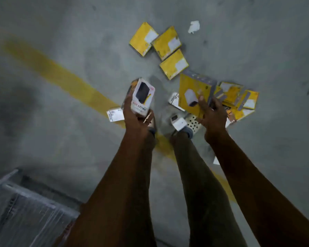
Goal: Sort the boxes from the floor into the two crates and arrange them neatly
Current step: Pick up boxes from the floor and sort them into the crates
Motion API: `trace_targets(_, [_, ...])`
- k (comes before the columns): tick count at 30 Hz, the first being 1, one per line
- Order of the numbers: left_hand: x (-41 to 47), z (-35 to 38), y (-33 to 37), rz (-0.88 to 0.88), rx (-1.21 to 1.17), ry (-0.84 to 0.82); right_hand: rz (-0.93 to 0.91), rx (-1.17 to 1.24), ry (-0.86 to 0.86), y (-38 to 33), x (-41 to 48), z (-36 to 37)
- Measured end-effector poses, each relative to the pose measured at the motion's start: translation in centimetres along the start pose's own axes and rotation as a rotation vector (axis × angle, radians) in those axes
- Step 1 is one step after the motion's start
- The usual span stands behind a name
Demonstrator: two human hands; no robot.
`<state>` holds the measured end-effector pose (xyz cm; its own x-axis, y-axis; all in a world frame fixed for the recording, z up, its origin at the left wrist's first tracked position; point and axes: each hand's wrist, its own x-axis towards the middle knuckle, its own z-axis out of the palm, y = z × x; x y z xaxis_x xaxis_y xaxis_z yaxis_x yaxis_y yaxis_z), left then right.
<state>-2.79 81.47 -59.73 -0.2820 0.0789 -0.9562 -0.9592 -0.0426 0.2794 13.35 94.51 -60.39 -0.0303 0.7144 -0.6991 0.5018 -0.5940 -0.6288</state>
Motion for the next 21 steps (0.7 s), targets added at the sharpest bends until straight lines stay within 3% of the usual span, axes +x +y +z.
trace_targets(2, [-5.9, -0.6, 2.2, 0.013, -0.061, 0.059, 0.021, 0.034, -0.006, -2.6, -4.5, -0.5])
trace_targets(7, [-19.1, -3.5, 5.8, 0.045, -0.184, 0.026, 0.095, 0.039, -0.089, -10.0, -15.0, -0.8])
trace_targets(11, [-26.8, -8.6, 6.7, 0.154, -0.175, 0.147, -0.001, -0.078, -0.247, -15.1, -22.8, -1.5])
trace_targets(17, [-38.5, -15.1, 5.8, 0.369, -0.421, 0.057, -0.067, -0.039, -0.463, -18.2, -32.3, -2.6])
trace_targets(19, [-41.5, -16.8, 4.6, 0.428, -0.498, 0.085, -0.089, -0.049, -0.536, -18.2, -35.2, -2.9])
trace_targets(21, [-44.9, -18.5, 2.7, 0.6, -0.559, 0.214, -0.096, -0.065, -0.621, -17.5, -38.2, -3.3])
